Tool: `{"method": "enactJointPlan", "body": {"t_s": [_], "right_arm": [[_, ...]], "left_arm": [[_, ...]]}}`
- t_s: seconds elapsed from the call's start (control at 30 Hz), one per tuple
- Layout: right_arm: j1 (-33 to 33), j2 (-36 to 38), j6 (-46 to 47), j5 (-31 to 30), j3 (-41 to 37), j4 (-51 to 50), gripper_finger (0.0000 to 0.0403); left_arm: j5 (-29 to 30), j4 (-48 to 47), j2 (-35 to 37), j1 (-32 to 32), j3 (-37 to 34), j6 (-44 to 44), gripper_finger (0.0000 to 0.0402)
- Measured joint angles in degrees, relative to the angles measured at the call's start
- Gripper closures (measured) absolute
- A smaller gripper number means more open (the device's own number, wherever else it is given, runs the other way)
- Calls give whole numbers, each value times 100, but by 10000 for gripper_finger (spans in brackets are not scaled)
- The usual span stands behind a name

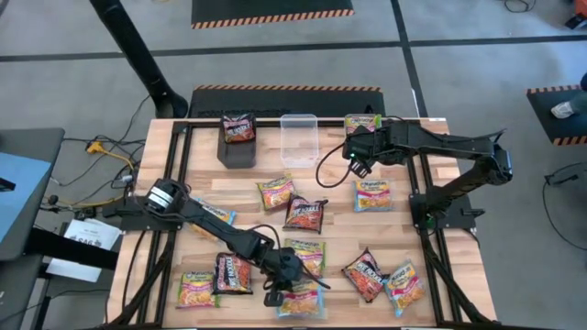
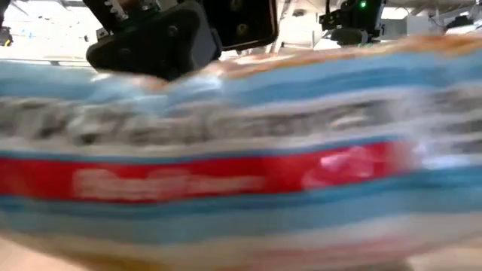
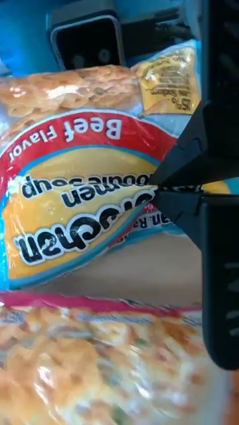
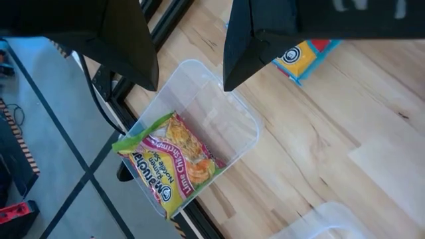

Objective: Sort Maruchan noodles
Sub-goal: Put the bottom middle blue noodle pack into the left transparent bin

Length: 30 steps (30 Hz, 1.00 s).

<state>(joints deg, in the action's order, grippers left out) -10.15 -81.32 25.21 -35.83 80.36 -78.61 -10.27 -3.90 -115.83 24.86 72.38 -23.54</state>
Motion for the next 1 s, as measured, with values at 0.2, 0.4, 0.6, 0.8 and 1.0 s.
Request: {"method": "enactJointPlan", "body": {"t_s": [0.2, 0.4, 0.6, 0.8, 1.0], "right_arm": [[0, 0, -25, 0, 0, 66, 209], [0, 0, -161, 0, 0, 106, 209], [0, 0, -170, 1, 0, 112, 209], [0, 0, -285, 421, 0, 112, 209], [4, 0, -470, 935, 0, 131, 209]], "left_arm": [[56, -408, 407, -13, -11, 61, 401], [33, -676, 799, -13, -11, 219, 401], [72, -1092, 1147, -39, -11, 294, 401], [278, -1620, 1452, -46, -9, 400, 402], [544, -2016, 1852, -90, -7, 495, 401]]}}
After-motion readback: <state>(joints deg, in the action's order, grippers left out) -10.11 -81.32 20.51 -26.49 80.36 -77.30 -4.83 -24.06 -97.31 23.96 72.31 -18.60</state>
